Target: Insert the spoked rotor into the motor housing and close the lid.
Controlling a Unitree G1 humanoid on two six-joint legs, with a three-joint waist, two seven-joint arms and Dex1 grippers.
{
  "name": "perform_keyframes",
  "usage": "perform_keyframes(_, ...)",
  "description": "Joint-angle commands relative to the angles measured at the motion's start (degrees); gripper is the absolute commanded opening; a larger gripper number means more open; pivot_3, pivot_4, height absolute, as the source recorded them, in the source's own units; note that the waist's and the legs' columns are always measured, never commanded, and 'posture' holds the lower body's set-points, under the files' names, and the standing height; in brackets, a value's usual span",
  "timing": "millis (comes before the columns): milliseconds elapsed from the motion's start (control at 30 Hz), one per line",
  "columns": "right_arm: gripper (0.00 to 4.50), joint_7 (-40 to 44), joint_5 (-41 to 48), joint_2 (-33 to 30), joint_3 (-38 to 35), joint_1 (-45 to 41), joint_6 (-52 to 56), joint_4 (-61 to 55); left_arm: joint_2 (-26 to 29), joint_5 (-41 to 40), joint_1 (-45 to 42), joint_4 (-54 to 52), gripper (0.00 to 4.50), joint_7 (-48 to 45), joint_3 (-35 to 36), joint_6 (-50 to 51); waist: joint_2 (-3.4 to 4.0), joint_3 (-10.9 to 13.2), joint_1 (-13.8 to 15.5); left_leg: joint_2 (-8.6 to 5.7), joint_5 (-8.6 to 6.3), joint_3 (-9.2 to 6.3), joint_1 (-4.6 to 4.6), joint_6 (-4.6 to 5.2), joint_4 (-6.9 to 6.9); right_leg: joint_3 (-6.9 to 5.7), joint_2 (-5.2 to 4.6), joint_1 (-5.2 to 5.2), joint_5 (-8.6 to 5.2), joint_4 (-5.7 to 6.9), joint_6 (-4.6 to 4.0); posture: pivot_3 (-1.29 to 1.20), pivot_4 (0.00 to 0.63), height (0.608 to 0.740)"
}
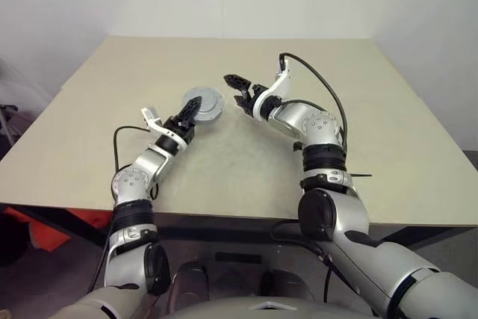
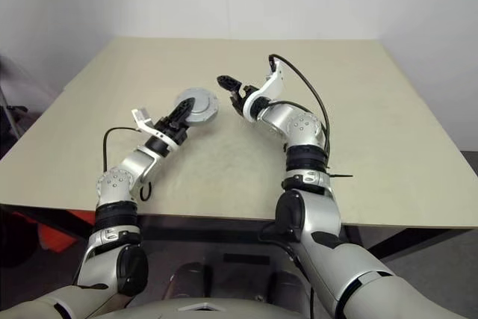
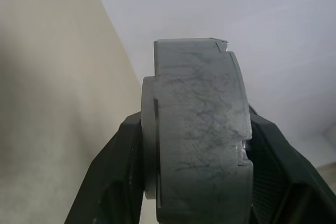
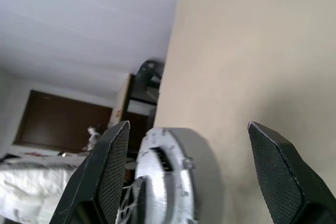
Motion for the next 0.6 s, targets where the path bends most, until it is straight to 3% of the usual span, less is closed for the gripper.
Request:
perform_keyframes(33, 4.06, 0.9, -0.5, -0.8, 0.8, -0.4, -1.7, -0.4, 1.1, 0.4, 0.5, -3.1, 2.41, 0.5, 2.6, -4.5, 0.0, 0.0, -0.1, 0.0, 0.0, 0.0, 0.0, 0.0, 0.0, 0.0, 0.0, 0.0, 0.0, 0.0, 0.0, 0.0, 0.0, 0.74)
perform_keyframes(233, 4.06, 1.4, -0.4, -1.4, 0.8, 0.3, -1.5, -0.5, 4.1, 3.2, 2.6, -0.8, 2.41, 6.9, 8.5, -12.8, -0.01, 0.0, -0.3, 0.01, 0.0, -0.01, 0.06, 0.0, 0.01, 0.0, 0.02, 0.0, 0.0, 0.06, 0.0, 0.0, 0.0, 0.74)
perform_keyframes(600, 4.06, 2.3, -0.1, -0.6, 1.2, -0.8, -1.3, 0.6, 5.1, 6.5, 1.7, 2.1, 2.41, 12.0, 10.4, -16.9, -0.46, 0.0, 0.2, 0.05, 0.0, -0.17, 0.04, 0.0, 0.19, -0.02, -0.06, 0.18, 0.07, 0.07, 0.12, 0.0, 0.0, 0.74)
